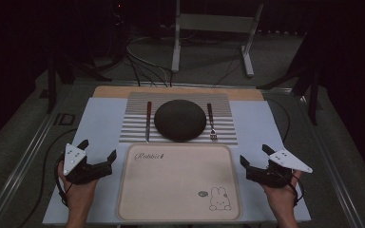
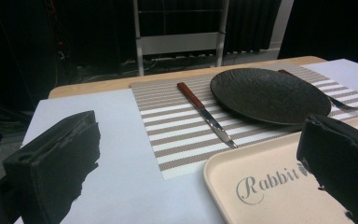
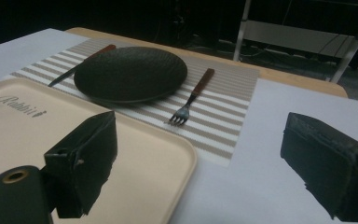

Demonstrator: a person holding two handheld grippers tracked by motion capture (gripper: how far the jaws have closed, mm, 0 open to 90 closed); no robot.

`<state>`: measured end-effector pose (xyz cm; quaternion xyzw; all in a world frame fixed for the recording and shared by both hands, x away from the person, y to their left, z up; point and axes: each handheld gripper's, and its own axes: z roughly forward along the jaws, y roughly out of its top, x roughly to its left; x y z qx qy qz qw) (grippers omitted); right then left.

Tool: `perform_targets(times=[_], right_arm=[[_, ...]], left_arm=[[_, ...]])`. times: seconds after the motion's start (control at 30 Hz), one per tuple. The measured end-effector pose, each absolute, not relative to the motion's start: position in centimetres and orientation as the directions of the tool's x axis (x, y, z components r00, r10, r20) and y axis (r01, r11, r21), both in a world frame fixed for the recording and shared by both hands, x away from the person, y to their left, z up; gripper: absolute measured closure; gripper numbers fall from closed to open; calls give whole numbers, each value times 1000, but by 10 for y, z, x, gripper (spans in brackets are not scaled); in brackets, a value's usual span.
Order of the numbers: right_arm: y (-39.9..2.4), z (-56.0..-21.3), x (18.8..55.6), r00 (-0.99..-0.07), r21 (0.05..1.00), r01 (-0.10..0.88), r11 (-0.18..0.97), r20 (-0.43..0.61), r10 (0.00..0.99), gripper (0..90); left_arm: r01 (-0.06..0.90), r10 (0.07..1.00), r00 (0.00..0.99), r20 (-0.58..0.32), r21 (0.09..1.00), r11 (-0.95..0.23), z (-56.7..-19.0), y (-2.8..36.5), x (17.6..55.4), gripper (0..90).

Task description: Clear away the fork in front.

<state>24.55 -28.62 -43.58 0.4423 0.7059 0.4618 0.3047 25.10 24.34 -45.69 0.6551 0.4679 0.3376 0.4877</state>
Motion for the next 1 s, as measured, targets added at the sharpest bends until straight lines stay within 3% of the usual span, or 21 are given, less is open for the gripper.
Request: perform_targets(times=[1.0], right_arm=[[-250,-410,304,-399,901,365,236,-78,914,112]], left_arm=[[286,943,332,10,952,-111,-459,239,252,1]])
